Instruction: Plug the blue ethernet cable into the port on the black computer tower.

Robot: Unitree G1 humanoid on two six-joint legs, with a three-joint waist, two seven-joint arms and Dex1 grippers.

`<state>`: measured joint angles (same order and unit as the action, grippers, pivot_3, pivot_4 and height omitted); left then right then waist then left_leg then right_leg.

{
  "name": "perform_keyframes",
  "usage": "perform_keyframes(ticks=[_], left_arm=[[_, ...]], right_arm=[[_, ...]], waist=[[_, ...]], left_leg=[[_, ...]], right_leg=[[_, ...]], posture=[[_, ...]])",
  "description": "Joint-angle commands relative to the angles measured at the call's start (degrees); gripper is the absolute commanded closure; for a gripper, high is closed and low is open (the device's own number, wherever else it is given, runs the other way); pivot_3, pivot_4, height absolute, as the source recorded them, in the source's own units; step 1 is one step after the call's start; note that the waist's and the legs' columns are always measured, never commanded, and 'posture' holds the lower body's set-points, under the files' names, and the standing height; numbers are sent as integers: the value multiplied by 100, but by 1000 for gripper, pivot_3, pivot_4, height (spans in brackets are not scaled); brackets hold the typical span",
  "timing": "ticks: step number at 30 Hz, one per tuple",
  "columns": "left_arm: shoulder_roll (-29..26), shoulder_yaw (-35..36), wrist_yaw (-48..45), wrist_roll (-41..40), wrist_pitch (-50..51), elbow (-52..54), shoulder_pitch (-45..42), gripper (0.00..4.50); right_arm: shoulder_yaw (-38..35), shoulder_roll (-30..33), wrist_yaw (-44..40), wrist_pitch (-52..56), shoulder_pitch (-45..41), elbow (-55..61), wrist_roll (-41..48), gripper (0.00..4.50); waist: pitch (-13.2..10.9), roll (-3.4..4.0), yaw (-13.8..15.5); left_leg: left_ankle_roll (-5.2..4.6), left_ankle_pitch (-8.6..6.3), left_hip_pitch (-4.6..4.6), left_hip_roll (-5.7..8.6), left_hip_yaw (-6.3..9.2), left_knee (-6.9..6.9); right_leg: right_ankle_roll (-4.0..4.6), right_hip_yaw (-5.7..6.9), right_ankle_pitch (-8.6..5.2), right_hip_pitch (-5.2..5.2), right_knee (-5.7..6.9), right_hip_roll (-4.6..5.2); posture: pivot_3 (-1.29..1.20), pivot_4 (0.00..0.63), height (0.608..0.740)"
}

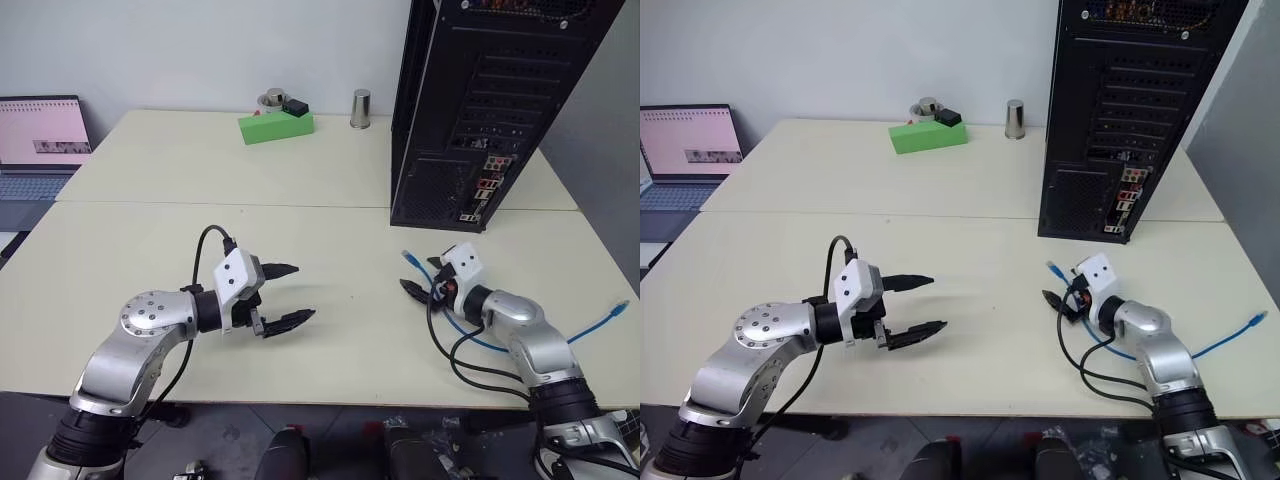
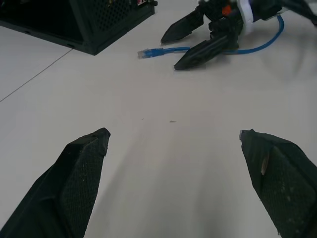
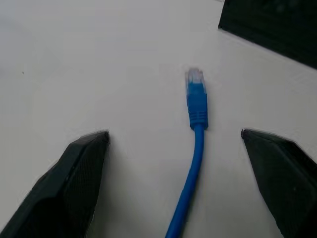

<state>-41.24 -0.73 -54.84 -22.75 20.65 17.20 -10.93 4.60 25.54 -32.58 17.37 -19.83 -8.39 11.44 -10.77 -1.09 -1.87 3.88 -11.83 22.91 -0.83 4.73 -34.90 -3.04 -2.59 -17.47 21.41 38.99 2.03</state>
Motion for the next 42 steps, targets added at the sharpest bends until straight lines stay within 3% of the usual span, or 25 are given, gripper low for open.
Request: perform_keyframes(ticks=[1, 18, 29, 41, 42], left_arm=[[34, 41, -14, 22, -148, 34, -55, 0], [308, -223, -154, 222, -363, -733, -605, 0], [410, -811, -1024, 506, -824, -1622, -1390, 0], [485, -1244, -2028, 652, -1236, -2111, -1850, 0], [495, -1239, -2059, 654, -1233, -2159, -1874, 179]], right_arm=[[-187, 58, 10, -13, 60, 73, -39, 482], [-193, 212, -320, 361, 55, 700, 100, 4486], [760, 653, -1768, 1435, -169, 2507, 695, 4486], [1079, 808, -2169, 1934, -390, 2830, 854, 4486], [1082, 805, -2171, 1941, -393, 2841, 854, 4496]], waist=[[0, 0, -1], [0, 0, 0], [0, 0, -8], [0, 0, -10], [0, 0, -10]], left_leg=[[0, 0, -1, 0, 0, 0], [0, 0, 2, 0, 1, 0], [0, 0, 2, -2, 5, -1], [0, 0, 4, 0, 8, -4], [0, 0, 4, 0, 8, -4]], right_leg=[[0, 0, 0, 0, 0, 0], [0, 2, 0, 2, 1, 0], [0, 4, 0, 2, 2, -5], [0, 8, 0, 2, 1, -4], [-1, 8, 0, 2, 1, -4]], posture=[[0, 150, 740], [0, 150, 740], [0, 150, 740], [0, 150, 740], [0, 150, 740]])
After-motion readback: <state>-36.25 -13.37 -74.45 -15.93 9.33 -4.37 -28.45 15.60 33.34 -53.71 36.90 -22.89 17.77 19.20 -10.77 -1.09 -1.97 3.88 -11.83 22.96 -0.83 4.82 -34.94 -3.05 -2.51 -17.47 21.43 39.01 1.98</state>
